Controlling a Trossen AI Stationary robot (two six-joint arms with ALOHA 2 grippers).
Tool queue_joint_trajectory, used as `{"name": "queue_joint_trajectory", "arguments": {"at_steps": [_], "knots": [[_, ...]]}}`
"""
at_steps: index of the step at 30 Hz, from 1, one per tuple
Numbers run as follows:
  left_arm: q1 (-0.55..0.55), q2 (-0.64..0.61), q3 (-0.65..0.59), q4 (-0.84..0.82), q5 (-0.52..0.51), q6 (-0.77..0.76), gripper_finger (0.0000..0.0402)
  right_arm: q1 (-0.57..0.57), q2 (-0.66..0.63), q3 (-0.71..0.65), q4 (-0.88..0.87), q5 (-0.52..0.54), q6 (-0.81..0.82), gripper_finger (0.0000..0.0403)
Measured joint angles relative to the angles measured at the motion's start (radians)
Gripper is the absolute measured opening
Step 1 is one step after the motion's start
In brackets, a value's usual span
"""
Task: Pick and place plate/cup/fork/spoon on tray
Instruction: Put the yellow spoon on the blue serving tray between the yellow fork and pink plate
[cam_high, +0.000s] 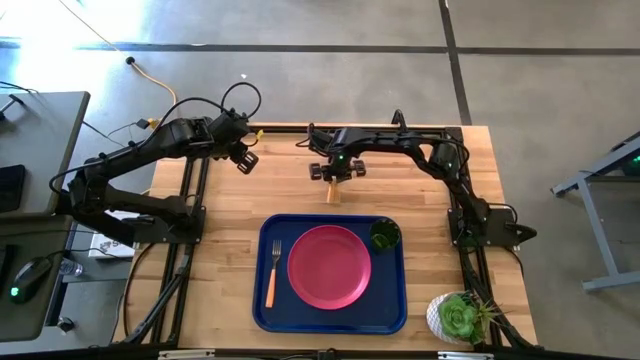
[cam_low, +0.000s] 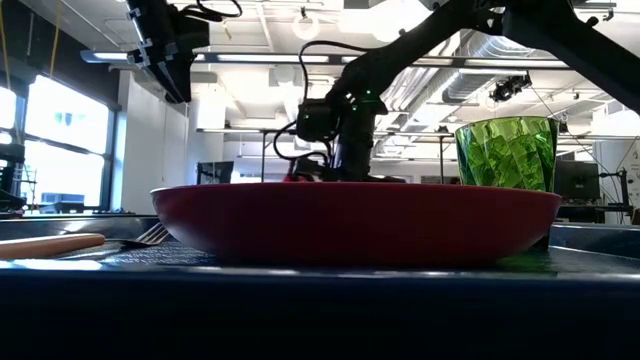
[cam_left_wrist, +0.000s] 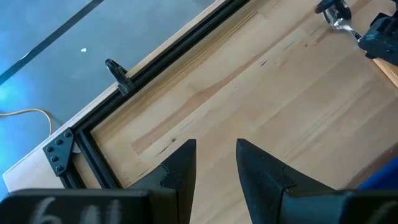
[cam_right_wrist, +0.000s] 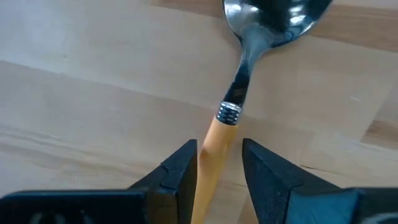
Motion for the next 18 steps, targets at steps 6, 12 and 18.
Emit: {"name": "queue_joint_trajectory", "arguments": {"at_steps": [6,12,18], "knots": [[0.0,0.0,0.0,0.0,0.0,0.0,0.0106,0.0,-0.03,0.0,-0.009,0.004,-0.002,0.0118],[0.0,0.0,0.0,0.001,0.0,-0.001,0.0106,0.0,-0.111,0.0,-0.02,0.071,-0.021,0.0118],[0.0,0.0,0.0,0.001,-0.001,-0.045,0.0106,0.005,-0.224,0.0,-0.013,0.148,-0.051,0.0118]]}}
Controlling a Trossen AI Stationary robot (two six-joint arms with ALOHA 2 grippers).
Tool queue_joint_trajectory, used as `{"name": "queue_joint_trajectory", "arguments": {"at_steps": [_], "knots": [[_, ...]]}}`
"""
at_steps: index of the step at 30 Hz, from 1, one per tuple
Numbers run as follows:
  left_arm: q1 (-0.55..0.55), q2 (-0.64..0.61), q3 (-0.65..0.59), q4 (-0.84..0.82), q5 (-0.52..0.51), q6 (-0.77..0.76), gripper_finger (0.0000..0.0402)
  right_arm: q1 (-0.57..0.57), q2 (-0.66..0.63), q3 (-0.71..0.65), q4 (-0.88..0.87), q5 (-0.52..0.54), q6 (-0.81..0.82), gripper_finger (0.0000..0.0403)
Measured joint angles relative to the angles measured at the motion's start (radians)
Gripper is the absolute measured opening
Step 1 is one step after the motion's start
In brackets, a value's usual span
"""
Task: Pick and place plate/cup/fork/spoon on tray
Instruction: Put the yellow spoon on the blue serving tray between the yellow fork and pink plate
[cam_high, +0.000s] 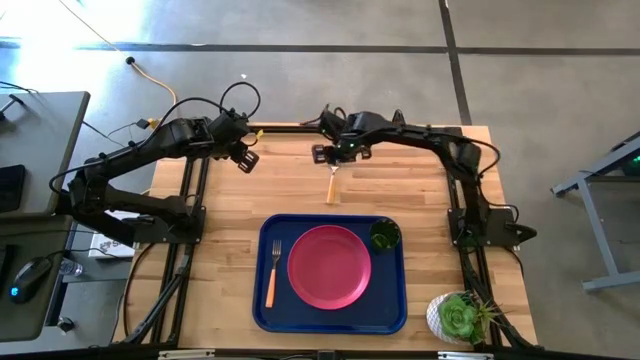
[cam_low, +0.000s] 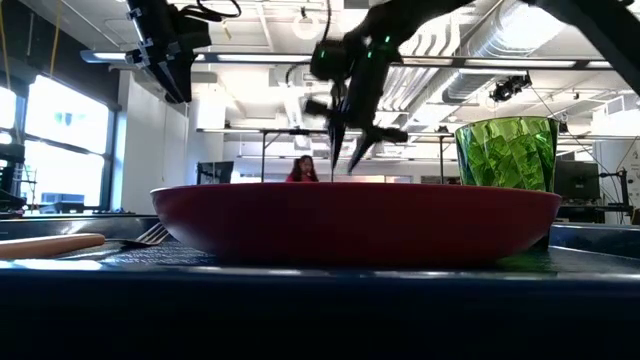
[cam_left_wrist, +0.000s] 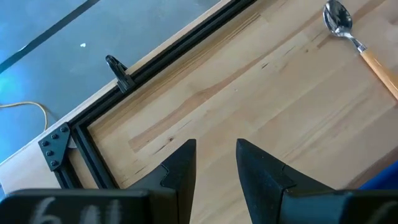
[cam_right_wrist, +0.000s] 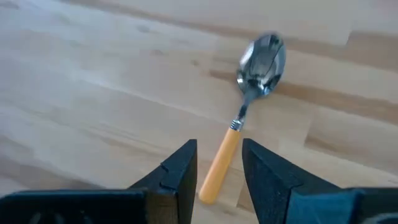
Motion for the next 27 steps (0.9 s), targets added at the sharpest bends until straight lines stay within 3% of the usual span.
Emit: {"name": "queue_joint_trajectory", "arguments": {"at_steps": [10,17,27], "knots": [[0.0,0.0,0.0,-0.002,0.0,-0.041,0.0129,0.012,-0.197,0.001,0.003,0.109,-0.109,0.0118],[0.0,0.0,0.0,0.015,0.043,-0.288,0.018,-0.006,-0.335,0.001,0.002,0.122,-0.24,0.0118],[-0.067,0.0,0.0,0.416,0.119,-0.349,0.0178,-0.034,-0.49,0.001,-0.013,0.122,-0.41,0.0118]]}}
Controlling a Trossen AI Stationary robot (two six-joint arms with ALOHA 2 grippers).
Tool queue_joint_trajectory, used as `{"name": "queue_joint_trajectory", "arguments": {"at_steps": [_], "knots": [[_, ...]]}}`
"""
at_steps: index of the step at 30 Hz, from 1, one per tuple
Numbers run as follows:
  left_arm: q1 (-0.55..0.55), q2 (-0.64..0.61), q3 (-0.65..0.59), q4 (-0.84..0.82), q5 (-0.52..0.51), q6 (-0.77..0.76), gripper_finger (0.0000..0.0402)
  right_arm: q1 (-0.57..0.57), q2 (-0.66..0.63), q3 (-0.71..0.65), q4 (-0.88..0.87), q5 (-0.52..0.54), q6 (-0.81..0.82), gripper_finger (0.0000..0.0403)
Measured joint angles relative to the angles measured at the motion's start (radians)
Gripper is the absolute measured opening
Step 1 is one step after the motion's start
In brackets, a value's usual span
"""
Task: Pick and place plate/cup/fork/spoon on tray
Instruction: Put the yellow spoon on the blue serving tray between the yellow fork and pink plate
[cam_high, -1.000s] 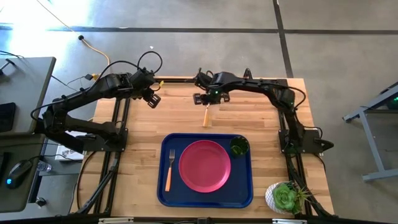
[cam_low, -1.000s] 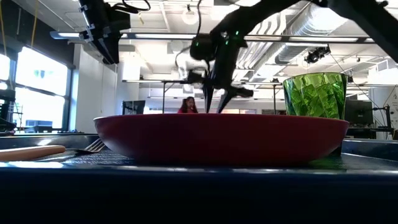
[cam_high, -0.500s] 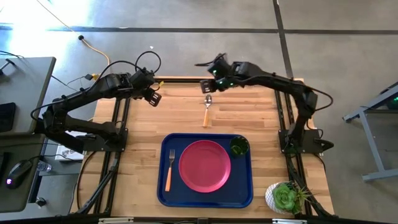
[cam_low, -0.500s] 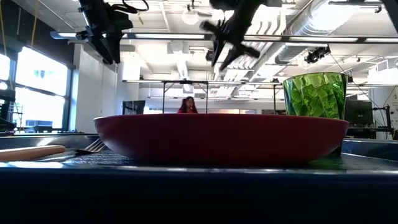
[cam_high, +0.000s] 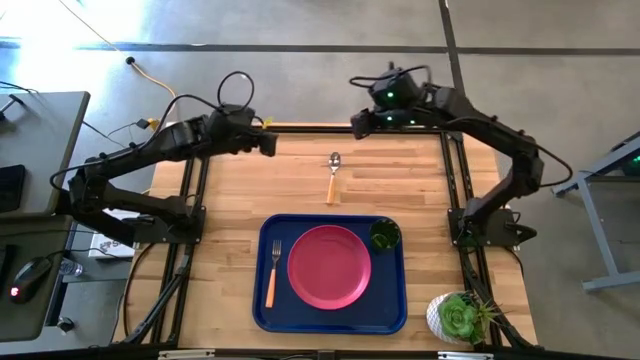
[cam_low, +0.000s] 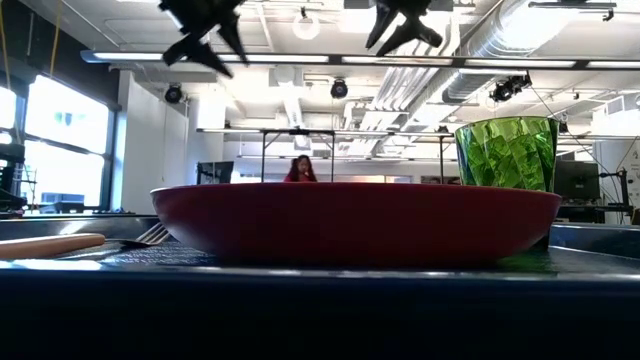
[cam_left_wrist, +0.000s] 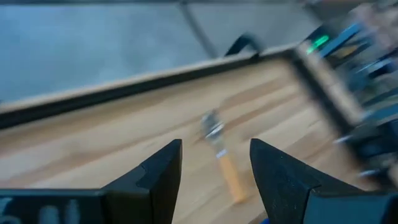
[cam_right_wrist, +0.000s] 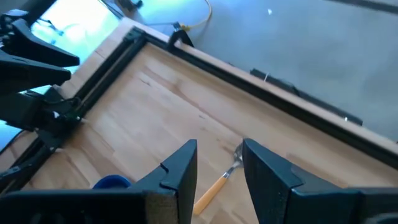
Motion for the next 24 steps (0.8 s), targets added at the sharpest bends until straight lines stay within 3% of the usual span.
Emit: {"name": "queue_joint_trajectory", "arguments": {"at_steps": [10,17,24], "knots": [[-0.029,0.002,0.003,0.254,0.021,0.0,0.0177,-0.001,-0.062,0.0,-0.013,-0.002,-0.065,0.0118],[-0.036,0.098,0.165,0.247,0.04,0.057,0.0177,-0.001,-0.066,0.0,-0.074,-0.004,-0.09,0.0118],[-0.04,0.285,0.367,0.087,0.039,0.076,0.0177,-0.001,-0.066,0.0,-0.082,0.004,-0.092,0.0118]]}}
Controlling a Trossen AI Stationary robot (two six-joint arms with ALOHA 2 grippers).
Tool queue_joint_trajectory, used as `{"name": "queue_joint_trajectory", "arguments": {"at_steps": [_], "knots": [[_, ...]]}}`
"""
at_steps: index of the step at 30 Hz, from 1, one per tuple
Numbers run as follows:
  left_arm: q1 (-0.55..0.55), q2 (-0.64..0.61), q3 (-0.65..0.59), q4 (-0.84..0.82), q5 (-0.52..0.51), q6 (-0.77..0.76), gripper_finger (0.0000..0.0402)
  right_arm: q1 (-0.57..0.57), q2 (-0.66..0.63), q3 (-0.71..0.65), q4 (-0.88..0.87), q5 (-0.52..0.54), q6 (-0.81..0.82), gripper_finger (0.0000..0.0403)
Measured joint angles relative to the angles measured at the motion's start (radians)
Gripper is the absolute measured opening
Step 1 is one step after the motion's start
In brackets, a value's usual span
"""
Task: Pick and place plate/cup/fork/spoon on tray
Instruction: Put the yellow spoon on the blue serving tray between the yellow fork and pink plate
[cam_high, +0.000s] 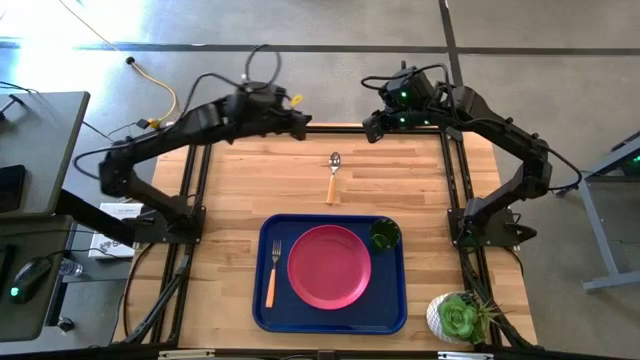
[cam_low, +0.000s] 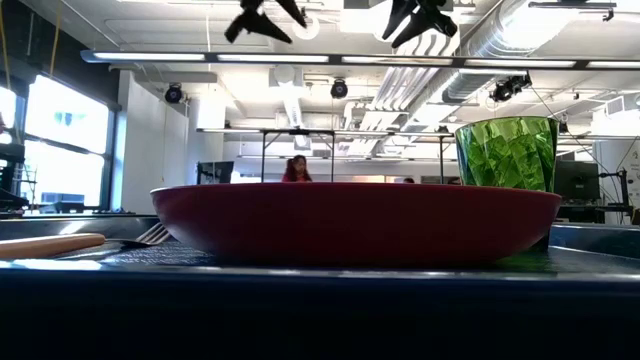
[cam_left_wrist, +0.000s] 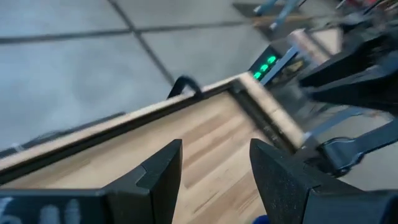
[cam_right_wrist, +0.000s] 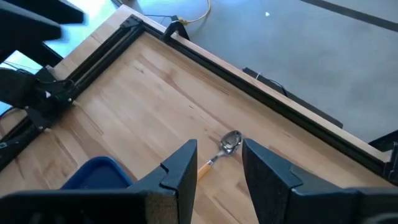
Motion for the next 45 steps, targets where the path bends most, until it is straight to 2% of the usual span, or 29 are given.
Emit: {"name": "queue_joint_trajectory", "arguments": {"at_steps": [4,10,19,33,45], "knots": [[0.0,0.109,0.049,-0.072,-0.025,-0.034,0.0177,0.0,0.0,0.0,0.0,0.0,-0.027,0.0118],[0.0,0.246,0.055,-0.118,-0.021,-0.096,0.0177,0.0,0.0,0.0,-0.011,0.0,-0.037,0.0118],[-0.008,0.424,0.055,-0.125,0.061,-0.155,0.0177,0.0,0.0,0.0,-0.024,0.001,-0.052,0.0118],[-0.027,0.609,0.055,-0.111,0.14,-0.216,0.0177,0.0,0.0,0.0,-0.033,0.001,-0.046,0.0118],[-0.06,0.708,0.055,-0.079,0.175,-0.216,0.0177,0.0,0.001,-0.001,-0.033,0.002,-0.033,0.0118]]}}
